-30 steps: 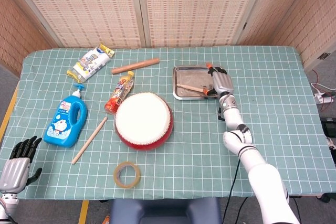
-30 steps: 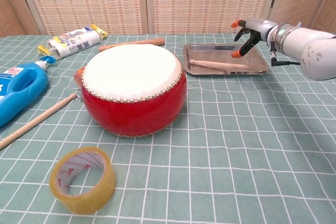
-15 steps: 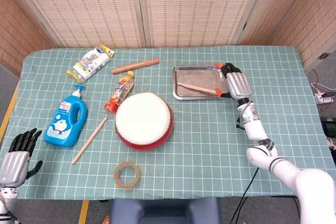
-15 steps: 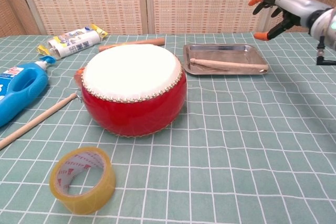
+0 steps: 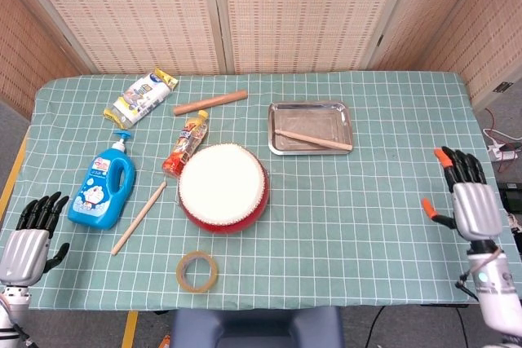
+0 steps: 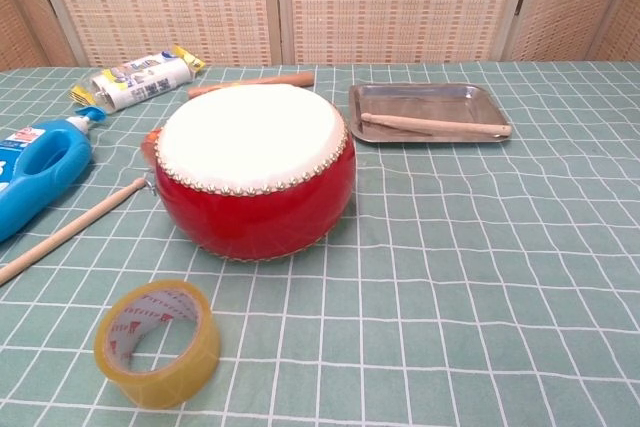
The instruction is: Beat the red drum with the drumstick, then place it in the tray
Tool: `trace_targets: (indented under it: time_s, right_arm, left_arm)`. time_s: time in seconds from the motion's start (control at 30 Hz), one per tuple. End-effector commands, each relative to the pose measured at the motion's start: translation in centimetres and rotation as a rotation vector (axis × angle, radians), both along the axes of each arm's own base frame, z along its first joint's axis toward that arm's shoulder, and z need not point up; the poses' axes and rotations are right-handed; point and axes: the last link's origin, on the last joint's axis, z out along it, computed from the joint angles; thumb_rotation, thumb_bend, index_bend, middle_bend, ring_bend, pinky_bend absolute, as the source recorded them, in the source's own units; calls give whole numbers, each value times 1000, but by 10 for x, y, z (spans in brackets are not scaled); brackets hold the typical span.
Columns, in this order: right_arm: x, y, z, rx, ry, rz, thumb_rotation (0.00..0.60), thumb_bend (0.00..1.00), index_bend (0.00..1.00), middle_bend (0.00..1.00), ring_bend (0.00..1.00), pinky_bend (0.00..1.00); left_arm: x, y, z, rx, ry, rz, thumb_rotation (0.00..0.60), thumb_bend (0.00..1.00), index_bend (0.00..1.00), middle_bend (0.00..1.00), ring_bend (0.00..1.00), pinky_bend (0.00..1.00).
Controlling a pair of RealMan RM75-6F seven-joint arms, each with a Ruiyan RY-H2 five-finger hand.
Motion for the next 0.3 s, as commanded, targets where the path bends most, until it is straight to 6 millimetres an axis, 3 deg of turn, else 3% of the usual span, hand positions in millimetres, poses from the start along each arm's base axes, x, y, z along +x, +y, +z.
trace_targets:
  time_s: [0.03, 0.3]
  right_arm:
    - [-3, 43, 7, 24, -9, -11, 600, 320, 0, 0, 0, 0]
    - [4, 73, 5, 31, -21, 24, 600, 323, 0, 0, 0, 0]
  left_arm:
    - [2, -1, 3, 10, 4, -3, 600, 270, 21, 4, 0, 0]
    - [3, -4, 5, 24, 1, 5, 600, 270, 21, 2, 0, 0]
